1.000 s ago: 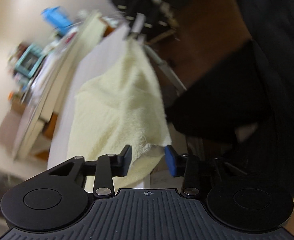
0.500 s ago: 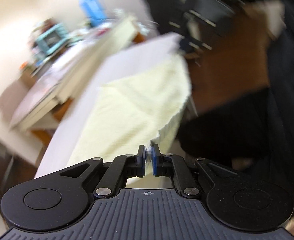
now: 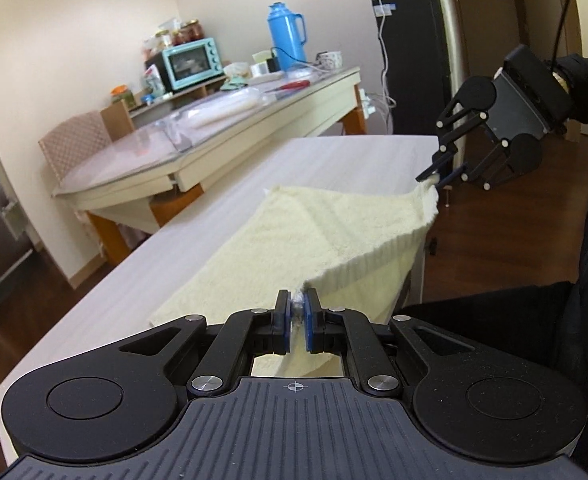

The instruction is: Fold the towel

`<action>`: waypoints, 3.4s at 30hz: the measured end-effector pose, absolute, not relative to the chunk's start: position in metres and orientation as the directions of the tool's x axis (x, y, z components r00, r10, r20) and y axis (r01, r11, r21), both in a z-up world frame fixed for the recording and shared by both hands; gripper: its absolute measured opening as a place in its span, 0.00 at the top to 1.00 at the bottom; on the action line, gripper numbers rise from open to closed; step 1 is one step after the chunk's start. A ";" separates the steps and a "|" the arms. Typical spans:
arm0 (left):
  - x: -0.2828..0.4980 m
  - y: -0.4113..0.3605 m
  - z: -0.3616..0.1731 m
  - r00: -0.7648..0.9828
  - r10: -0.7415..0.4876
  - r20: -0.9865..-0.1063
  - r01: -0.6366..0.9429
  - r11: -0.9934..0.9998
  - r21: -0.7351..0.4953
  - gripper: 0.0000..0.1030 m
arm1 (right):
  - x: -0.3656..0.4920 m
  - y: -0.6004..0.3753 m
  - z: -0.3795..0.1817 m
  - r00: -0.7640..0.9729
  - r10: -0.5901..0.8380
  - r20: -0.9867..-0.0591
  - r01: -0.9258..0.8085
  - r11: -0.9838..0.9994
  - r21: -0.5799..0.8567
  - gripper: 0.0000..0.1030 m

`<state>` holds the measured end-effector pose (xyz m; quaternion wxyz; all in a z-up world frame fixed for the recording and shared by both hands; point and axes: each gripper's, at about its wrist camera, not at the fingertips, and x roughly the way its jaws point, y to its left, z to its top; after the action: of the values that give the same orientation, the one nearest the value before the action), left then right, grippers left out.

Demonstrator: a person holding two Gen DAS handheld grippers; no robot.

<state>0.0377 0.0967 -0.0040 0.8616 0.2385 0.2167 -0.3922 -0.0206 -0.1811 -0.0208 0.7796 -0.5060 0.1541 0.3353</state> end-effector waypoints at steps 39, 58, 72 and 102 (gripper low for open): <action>0.177 0.096 -0.014 0.741 -0.316 -0.593 0.543 0.801 0.251 0.93 | 0.208 -0.179 0.020 0.613 0.417 -0.672 -0.740 0.601 -0.303 0.94; 0.183 0.116 -0.033 0.714 -0.270 -0.646 0.508 0.835 0.212 0.68 | 0.226 -0.202 0.002 0.675 0.407 -0.615 -0.632 0.749 -0.198 0.80; 0.146 0.164 -0.006 0.783 -0.166 -0.600 0.363 0.904 0.224 0.52 | 0.069 -0.046 -0.003 0.648 0.546 -0.531 -0.755 0.551 -0.356 0.71; 0.067 0.103 -0.045 0.773 -0.379 -0.509 0.634 0.465 0.618 0.40 | 0.073 -0.045 0.047 0.445 0.673 -0.591 -0.881 0.448 -0.153 0.94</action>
<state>0.0666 0.1032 -0.0450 0.8423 0.4208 0.1519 -0.3006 0.0732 -0.0451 0.0474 0.8193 -0.2262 0.2296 0.4743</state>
